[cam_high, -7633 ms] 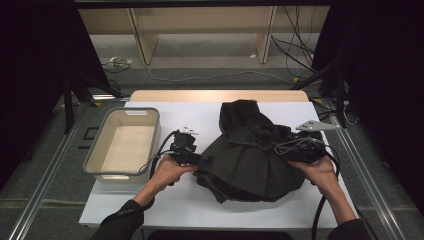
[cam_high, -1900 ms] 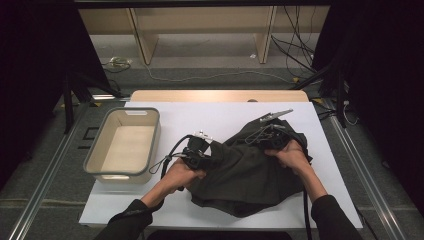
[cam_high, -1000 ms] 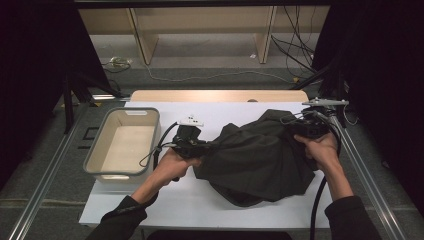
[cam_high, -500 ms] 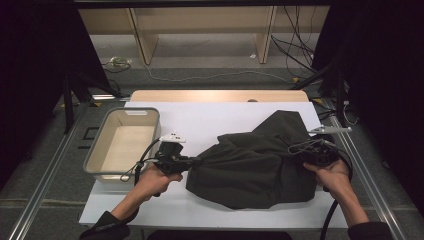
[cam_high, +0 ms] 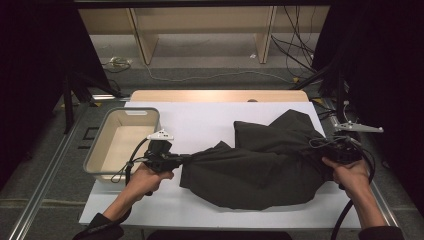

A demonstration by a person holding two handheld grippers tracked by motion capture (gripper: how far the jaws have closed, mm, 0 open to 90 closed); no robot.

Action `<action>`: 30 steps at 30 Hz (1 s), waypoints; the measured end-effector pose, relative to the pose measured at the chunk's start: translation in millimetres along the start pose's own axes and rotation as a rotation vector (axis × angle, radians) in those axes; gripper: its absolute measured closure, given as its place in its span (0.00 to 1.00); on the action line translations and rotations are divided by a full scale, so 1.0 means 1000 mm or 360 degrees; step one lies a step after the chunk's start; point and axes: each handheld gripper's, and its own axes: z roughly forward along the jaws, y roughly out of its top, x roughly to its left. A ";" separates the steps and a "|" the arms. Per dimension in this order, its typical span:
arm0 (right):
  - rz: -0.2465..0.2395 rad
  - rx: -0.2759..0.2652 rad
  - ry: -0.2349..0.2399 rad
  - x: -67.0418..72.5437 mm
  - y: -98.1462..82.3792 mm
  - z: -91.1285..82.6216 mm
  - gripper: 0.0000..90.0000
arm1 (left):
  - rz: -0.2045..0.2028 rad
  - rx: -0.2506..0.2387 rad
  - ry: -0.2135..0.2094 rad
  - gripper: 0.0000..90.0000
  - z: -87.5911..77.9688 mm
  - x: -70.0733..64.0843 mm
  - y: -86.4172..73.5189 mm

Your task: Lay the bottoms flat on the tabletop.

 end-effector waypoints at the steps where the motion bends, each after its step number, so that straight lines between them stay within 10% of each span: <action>1: -0.0014 0.0031 0.0019 0.002 -0.002 0.005 0.97 | -0.0007 0.0043 -0.0032 0.97 0.005 0.000 -0.002; 5: -0.0100 0.0118 0.0071 0.011 -0.008 0.021 0.93 | 0.0033 0.0162 -0.0045 0.77 0.024 -0.007 -0.010; 12: -0.0193 0.0048 0.0159 0.023 0.009 0.017 0.57 | 0.0041 0.0056 0.0051 0.46 0.023 -0.015 0.016; 22: -0.0268 0.0014 0.0255 0.047 0.046 0.037 0.37 | -0.0018 0.0067 0.0108 0.37 0.059 -0.005 0.040; 30: -0.0306 0.0202 0.0332 0.060 0.060 0.075 0.29 | -0.0056 0.0109 0.0089 0.37 0.077 0.000 0.043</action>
